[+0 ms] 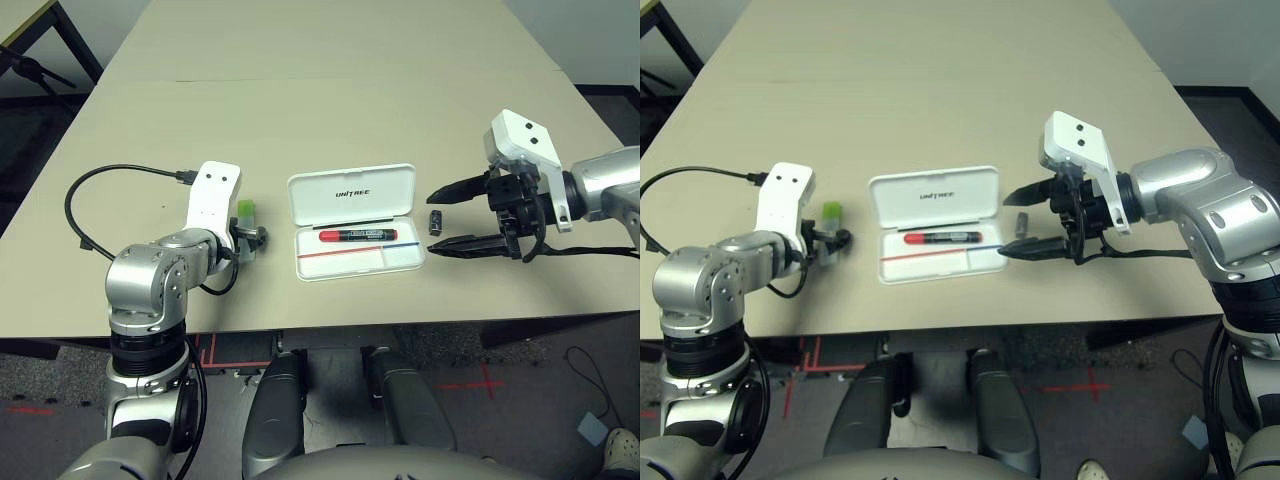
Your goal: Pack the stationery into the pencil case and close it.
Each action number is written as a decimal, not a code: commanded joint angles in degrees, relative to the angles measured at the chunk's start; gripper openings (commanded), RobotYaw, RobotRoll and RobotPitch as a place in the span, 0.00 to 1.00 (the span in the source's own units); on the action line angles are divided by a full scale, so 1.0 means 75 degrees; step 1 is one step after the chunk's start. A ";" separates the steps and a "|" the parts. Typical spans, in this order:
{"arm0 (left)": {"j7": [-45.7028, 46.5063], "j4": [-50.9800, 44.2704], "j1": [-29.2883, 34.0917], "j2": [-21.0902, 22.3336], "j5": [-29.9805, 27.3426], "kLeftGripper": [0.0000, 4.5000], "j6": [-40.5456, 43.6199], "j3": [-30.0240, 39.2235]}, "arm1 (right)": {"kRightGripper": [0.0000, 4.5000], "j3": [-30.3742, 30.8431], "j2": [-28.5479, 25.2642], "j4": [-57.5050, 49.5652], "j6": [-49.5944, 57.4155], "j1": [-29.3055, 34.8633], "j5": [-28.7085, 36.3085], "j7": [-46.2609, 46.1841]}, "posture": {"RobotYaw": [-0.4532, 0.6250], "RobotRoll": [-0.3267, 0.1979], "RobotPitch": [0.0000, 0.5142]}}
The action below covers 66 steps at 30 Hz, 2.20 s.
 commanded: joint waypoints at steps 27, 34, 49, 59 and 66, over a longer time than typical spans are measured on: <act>-0.4340 -0.0171 0.1523 0.4704 -0.0622 0.25 -0.3707 -0.1205 | 1.00 0.0306 0.0193 0.0229 -0.0432 -0.0128 -0.0311 0.0031 | 0.43 0.62 0.38; -0.6419 -0.0165 0.2458 0.5959 -0.0805 0.25 -0.5784 -0.0805 | 1.00 0.0439 0.0251 0.0471 -0.0610 -0.0312 -0.0462 0.0134 | 0.44 0.62 0.38; -0.8219 -0.1119 0.2717 0.6378 -0.0987 0.25 -0.7511 -0.0841 | 1.00 0.0530 0.0362 0.0712 -0.0748 -0.0521 -0.0718 0.0300 | 0.45 0.62 0.38; -0.8241 -0.0910 0.1053 0.5641 -0.0191 0.25 -0.7796 -0.2595 | 1.00 0.0619 0.0418 0.0791 -0.0825 -0.0606 -0.0848 0.0321 | 0.44 0.62 0.38; -0.8225 -0.0417 -0.0223 0.4473 0.0497 0.25 -0.7656 -0.3878 | 1.00 0.0664 0.0447 0.0810 -0.0855 -0.0644 -0.0951 0.0331 | 0.43 0.62 0.38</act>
